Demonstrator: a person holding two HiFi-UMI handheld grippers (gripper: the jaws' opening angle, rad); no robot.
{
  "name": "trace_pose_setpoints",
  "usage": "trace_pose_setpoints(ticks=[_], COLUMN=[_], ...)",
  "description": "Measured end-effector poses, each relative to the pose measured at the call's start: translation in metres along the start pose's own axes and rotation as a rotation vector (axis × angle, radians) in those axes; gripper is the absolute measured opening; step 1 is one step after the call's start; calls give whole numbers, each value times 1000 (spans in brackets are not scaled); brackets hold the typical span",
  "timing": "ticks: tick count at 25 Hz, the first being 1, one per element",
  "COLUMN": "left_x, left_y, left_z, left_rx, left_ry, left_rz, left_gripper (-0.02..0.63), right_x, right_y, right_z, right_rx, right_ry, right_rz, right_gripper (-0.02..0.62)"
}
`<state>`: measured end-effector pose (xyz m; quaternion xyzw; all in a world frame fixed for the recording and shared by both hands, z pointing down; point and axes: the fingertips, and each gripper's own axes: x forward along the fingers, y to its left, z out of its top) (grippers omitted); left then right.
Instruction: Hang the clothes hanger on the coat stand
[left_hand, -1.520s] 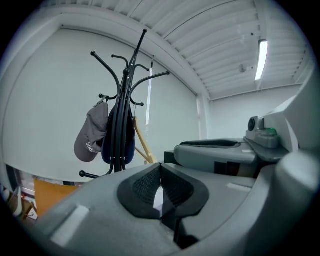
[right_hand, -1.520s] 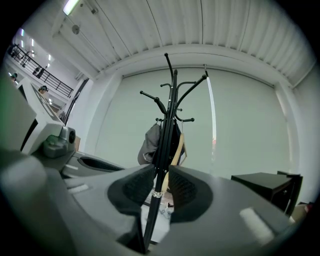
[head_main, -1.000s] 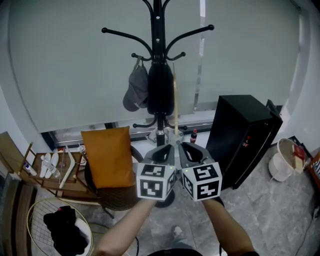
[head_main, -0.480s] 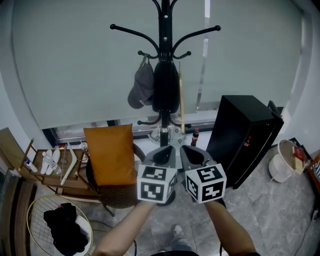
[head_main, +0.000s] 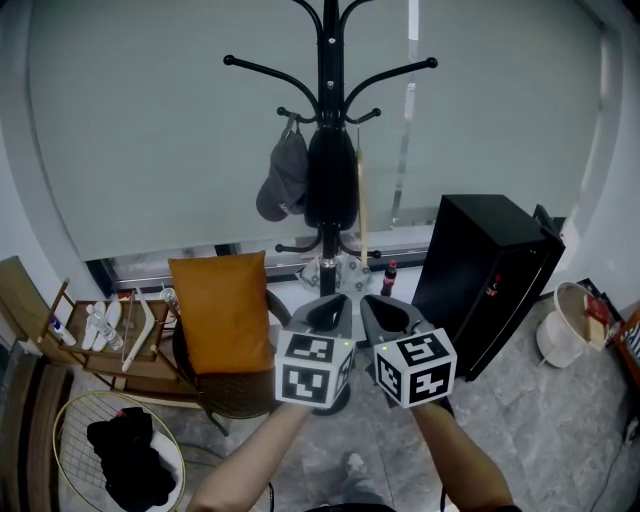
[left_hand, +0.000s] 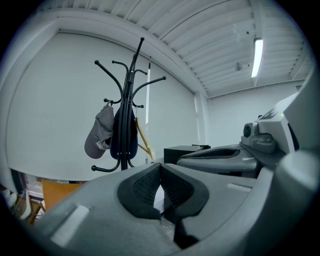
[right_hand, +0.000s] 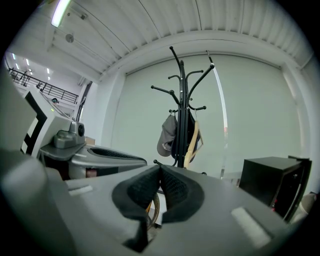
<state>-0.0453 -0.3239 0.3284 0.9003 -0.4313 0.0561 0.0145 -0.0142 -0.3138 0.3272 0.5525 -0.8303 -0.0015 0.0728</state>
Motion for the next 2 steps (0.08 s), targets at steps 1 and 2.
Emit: trace_pose_setpoints(ticks=[1,2], left_x=[0,0], left_y=[-1,-1], left_z=[0,0], left_rx=[0,0], left_ry=[0,1], left_rz=[-1,-1], left_gripper=[5,5], right_x=[-1,-1], right_y=[0,0], right_z=[0,1], right_rx=[0,0], right_ry=[0,-1], right_rz=[1,1], right_gripper=[0,0])
